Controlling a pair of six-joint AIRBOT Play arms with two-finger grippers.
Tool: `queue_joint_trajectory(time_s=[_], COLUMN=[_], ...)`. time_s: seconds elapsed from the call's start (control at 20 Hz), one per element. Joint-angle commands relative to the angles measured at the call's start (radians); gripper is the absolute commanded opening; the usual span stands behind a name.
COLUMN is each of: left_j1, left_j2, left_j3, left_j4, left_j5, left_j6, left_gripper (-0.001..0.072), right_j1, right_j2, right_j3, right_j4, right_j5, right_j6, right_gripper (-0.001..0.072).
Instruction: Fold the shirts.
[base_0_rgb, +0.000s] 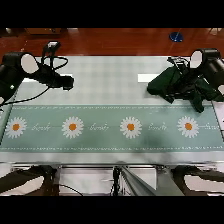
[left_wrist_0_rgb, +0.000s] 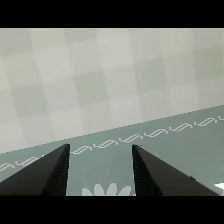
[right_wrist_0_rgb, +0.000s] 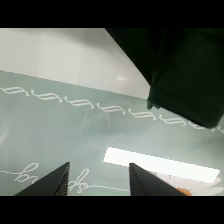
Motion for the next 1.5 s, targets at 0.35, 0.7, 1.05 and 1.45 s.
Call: queue_joint_trajectory(time_s=[0.35,0.7,1.05,1.45], left_j1=[0.0,0.0,0.0,0.006], left_j2=[-0.001,-0.001,-0.001,-0.001], left_j3=[0.001,0.001,0.001,0.002], left_j4=[0.0,0.0,-0.022,-0.014], left_j5=[0.0,0.0,0.002,0.133], left_j6=[0.0,0.0,0.0,0.002], left_gripper=[0.0466,0.0466,0.0466,0.072], right_j1=[0.0,0.001,0.001,-0.058], right_j2=[0.0,0.0,0.0,-0.011], right_j3=[0.0,0.0,0.0,0.058], right_j4=[0.0,0.0,-0.005,-0.393], right_j5=[-0.002,-0.004,-0.098,-0.594], right_j6=[0.0,0.0,-0.01,0.108], right_gripper=[0.0425,0.0425,0.0428,0.0589])
